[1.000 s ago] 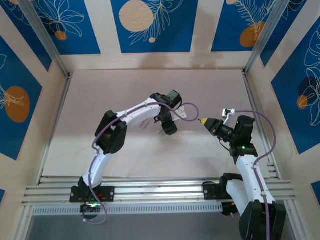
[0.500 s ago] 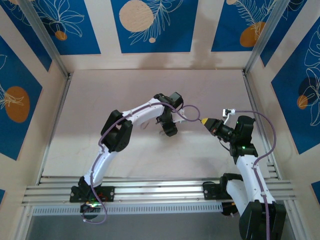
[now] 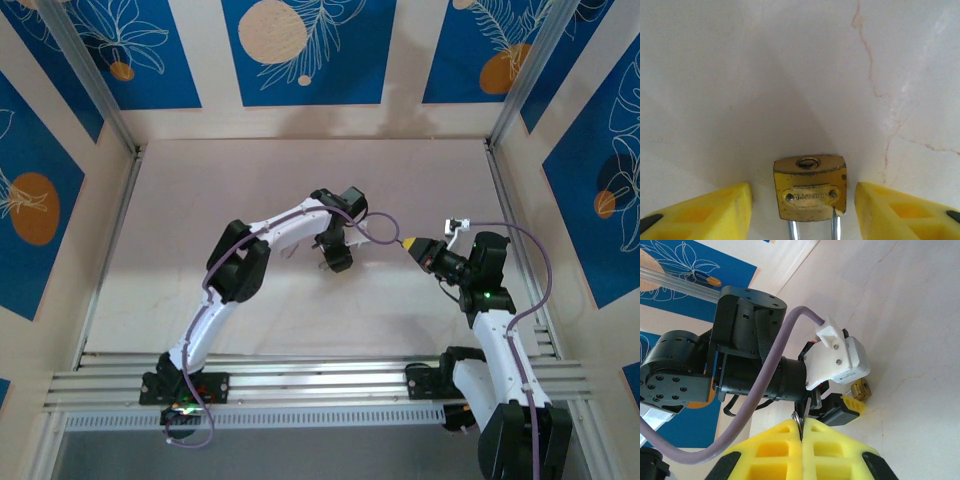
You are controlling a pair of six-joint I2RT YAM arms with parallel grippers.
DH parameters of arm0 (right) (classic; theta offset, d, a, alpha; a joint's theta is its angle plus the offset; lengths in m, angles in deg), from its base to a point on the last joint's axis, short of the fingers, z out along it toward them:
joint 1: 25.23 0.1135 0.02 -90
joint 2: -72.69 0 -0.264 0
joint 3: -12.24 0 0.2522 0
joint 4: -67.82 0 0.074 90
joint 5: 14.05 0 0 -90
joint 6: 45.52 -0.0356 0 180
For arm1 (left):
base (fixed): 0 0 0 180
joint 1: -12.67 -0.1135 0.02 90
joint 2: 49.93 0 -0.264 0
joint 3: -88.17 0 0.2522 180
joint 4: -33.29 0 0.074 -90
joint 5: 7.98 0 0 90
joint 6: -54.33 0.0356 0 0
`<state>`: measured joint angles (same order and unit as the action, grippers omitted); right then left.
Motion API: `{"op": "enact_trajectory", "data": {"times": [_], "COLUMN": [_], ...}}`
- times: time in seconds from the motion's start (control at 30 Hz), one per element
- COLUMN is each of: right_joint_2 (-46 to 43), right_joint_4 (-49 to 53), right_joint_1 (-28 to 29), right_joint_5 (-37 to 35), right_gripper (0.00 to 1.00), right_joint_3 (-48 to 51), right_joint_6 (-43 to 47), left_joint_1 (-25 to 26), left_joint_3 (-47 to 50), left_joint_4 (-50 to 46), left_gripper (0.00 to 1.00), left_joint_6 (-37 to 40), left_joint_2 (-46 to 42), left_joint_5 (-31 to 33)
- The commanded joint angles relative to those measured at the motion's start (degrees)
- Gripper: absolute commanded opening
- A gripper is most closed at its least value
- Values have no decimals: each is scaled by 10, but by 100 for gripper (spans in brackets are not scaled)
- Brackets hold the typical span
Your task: Unlock with the key
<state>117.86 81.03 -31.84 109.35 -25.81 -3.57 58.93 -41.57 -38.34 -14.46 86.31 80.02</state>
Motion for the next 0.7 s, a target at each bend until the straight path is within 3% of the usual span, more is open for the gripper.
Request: {"op": "enact_trajectory", "data": {"times": [0.0,0.27,0.67], "right_joint_2": [-8,-14,-16], "right_joint_4": [10,22,20], "right_joint_1": [0,0,0], "right_joint_5": [9,8,8], "right_gripper": [0,0,0], "right_joint_3": [-5,-9,-2], "right_joint_6": [12,19,19], "left_joint_1": [-3,-4,-4], "left_joint_3": [-13,-15,94], "left_joint_4": [-17,-11,96], "left_gripper": [52,36,30], "left_joint_6": [-7,-15,-16], "left_joint_2": [22,23,-58], "left_joint_5": [-4,-7,-6]}}
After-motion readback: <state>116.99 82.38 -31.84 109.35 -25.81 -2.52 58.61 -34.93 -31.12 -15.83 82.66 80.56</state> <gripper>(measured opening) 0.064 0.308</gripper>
